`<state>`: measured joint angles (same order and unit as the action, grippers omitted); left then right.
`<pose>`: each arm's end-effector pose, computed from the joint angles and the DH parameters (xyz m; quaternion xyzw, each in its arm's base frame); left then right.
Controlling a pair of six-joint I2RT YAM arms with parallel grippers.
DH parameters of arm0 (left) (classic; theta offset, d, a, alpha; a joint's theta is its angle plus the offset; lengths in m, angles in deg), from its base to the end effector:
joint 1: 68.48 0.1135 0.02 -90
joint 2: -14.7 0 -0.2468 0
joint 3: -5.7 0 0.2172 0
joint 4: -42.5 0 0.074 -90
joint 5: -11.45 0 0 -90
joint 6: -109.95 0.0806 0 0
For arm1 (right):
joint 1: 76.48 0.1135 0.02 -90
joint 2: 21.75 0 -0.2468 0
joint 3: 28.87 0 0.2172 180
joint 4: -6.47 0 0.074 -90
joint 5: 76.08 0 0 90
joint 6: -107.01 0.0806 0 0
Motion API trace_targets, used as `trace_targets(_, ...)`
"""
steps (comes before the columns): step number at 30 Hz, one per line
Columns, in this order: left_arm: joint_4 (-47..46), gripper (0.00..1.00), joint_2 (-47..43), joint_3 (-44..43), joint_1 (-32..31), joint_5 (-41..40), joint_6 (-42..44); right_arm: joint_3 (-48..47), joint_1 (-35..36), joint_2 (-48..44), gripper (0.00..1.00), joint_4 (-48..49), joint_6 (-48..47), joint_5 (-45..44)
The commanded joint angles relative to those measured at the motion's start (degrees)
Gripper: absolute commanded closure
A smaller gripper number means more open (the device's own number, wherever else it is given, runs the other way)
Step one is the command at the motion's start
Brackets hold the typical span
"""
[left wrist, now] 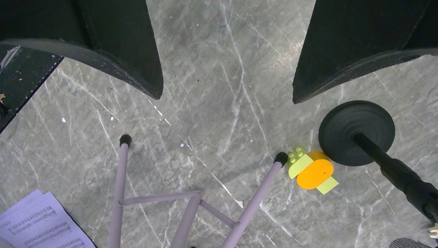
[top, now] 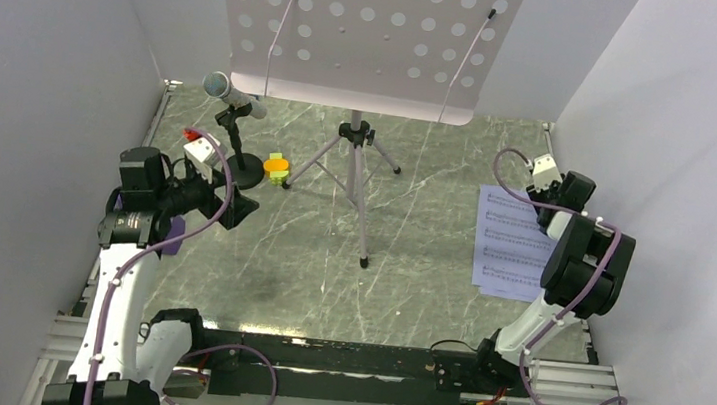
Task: Pack up the instrument practice props
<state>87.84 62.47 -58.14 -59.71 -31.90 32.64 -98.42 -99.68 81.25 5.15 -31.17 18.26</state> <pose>0.1825 -0.0311 0.2931 0.2271 0.7850 -0.2492 0.5197 0.3549 -0.1455 0.1462 -0.2086 0.8607 -0.2430 0.3958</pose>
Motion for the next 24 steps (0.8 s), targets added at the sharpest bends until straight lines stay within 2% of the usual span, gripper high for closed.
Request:
trace_targets(1, -2.9, 0.01, 0.6, -0.5, 0.1, -0.2, 0.2, 2.0, 0.1, -4.6, 0.48, 3.9, 0.4, -1.4)
trace_targets(4, -3.9, 0.01, 1.0, -0.2, -0.5, 0.5, 0.3, 1.2, 0.0, -7.4, 0.44, 1.0, 2.5, -1.9)
trace_targets(7, -4.6, 0.01, 1.7, 0.0, -1.5, 1.0, 1.0, 1.4, -0.3, -12.0, 0.42, -3.7, 6.9, 2.4)
trace_targets(11, -2.9, 0.02, 3.4, -0.1, -4.7, 1.0, 6.2, 4.3, -0.4, -20.1, 0.41, -11.3, 14.5, 20.0)
trace_targets(14, -1.7, 0.04, 6.0, -0.5, -8.2, -2.7, 11.7, 7.5, 1.0, -25.0, 0.4, -13.2, 20.4, 33.1)
trace_targets(20, -2.7, 0.09, 9.8, 0.4, -14.3, -9.4, 18.9, 8.3, 9.4, -28.8, 0.39, -18.4, 31.6, 48.3)
trace_targets(24, 2.1, 0.11, 9.5, 0.2, -16.5, -12.7, 23.9, 6.2, 15.1, -28.3, 0.39, -20.0, 38.0, 54.2)
